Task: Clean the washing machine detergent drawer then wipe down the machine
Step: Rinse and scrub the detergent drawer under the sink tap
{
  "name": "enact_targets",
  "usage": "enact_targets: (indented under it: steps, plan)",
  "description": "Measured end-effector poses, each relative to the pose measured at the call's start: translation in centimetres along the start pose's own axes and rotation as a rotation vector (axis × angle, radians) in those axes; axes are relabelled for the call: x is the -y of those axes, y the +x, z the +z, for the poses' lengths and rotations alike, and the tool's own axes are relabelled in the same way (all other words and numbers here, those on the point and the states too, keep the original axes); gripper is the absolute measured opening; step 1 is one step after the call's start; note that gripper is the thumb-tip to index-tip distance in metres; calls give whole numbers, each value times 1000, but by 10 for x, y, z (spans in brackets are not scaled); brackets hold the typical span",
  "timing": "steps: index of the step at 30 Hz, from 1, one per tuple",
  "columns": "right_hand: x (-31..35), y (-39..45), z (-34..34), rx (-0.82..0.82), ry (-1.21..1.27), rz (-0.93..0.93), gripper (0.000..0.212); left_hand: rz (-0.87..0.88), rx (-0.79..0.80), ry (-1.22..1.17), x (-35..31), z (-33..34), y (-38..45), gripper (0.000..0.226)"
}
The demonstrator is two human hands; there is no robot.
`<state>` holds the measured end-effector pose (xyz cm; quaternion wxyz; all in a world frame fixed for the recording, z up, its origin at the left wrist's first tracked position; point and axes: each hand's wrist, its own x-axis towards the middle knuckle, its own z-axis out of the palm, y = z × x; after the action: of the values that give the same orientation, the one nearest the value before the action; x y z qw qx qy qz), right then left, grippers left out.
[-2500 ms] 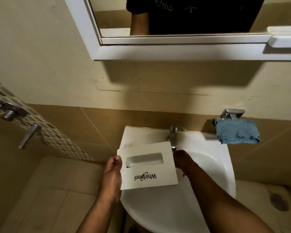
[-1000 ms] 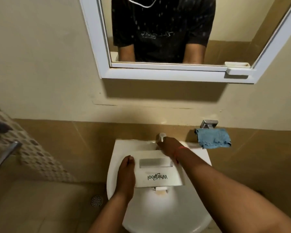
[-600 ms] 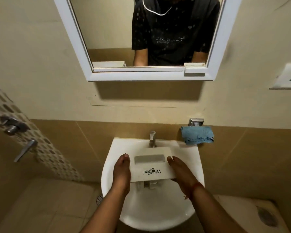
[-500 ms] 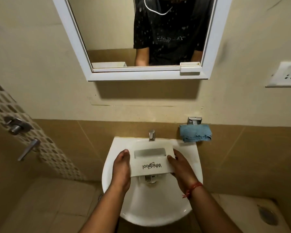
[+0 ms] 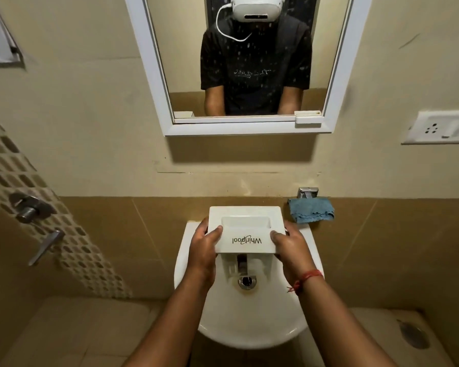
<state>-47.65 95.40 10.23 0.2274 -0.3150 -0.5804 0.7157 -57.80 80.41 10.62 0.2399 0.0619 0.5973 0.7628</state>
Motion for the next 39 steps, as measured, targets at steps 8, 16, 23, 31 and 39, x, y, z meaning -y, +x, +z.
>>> enact_targets:
  steps: [8, 16, 23, 31, 39]
  plan:
    - [-7, -17, 38, -110, 47, -28, 33, -11, 82, -71, -13, -31, 6, 42]
    - [-10, -27, 47, -245, 96, -25, 31, -11, 104, -62, -17, -36, -1, 44]
    - [-4, -16, 41, -324, 113, -32, 29, 6, 60, -57, -24, -14, -9, 46]
    - [16, -4, 15, -237, 110, -50, 45, 31, 17, -63, -30, 13, -19, 50]
    - [3, -13, -3, -222, 158, -20, 56, 4, -57, -58, -21, 30, -32, 45]
